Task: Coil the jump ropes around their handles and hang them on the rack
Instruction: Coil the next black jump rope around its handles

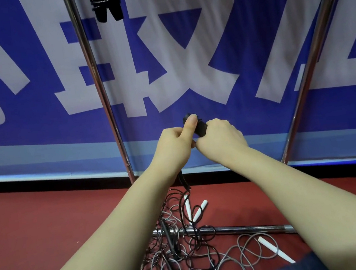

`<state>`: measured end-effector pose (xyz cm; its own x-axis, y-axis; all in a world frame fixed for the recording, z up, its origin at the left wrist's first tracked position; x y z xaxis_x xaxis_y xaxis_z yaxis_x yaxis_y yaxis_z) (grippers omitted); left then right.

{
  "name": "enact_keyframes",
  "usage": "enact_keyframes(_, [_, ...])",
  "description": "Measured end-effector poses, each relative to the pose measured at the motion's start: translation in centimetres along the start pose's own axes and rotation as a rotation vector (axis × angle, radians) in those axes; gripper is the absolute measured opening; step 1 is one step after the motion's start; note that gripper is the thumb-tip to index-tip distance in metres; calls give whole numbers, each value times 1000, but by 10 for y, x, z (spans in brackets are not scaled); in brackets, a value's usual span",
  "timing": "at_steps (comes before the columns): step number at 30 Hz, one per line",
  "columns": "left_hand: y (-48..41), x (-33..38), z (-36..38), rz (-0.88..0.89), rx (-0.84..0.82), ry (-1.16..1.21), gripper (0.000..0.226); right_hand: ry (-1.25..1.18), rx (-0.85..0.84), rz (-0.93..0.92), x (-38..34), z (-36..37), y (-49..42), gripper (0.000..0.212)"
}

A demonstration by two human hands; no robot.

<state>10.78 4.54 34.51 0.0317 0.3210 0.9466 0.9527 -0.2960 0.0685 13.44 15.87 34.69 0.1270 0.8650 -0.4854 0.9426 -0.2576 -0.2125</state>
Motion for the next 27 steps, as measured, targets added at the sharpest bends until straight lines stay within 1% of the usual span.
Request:
enact_keyframes(3, [-2, -4, 1, -38, -1, -4, 54, 148, 6, -34, -1, -3, 3, 12])
enact_keyframes(6, [-4, -7, 3, -87, -7, 48, 52, 228, 45, -74, -2, -4, 4, 9])
enact_keyframes(10, [-2, -5, 2, -217, -30, 313, 35, 289, 86, -97, -6, -2, 4, 13])
enact_keyframes(11, [-2, -4, 2, -228, -36, 328, 37, 303, 93, -102, -7, -1, 4, 14])
enact_keyframes(13, [-1, -5, 1, -215, -19, 263, 48, 327, 104, -114, -9, 1, 5, 15])
enact_keyframes(15, [-3, -9, -1, -175, 28, 172, 52, 347, 111, -123, -11, 4, 4, 13])
enact_keyframes(16, [-5, -11, -2, -152, 41, 156, 54, 352, 116, -127, -12, 5, 5, 14])
enact_keyframes(18, [-7, -13, -3, -113, 22, 208, 52, 351, 146, -141, -11, 5, 4, 14])
enact_keyframes(21, [-10, -12, -5, -81, -28, 315, 50, 228, 128, -114, -8, 6, 4, 29])
enact_keyframes(23, [-12, -14, -10, -71, -54, 333, 50, 17, 56, -75, -5, 6, 3, 34])
enact_keyframes(25, [-14, -15, -17, -50, -112, 356, 47, -247, -52, -60, -3, 4, 3, 39])
enact_keyframes(27, [-13, -15, -23, -21, -174, 384, 43, -501, -229, -83, -4, -2, 6, 46])
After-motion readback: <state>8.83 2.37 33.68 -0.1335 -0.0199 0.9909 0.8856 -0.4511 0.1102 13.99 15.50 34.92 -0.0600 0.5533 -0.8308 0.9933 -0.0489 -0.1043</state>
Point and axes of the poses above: each hand's wrist, its own y-axis away from the middle knuckle, its own z-axis out of the palm, x = y × z, the point moved 2 cm from there along -y, towards the middle knuckle, and after that the axes turned 10 degrees about -z, right-handed, at the moved point
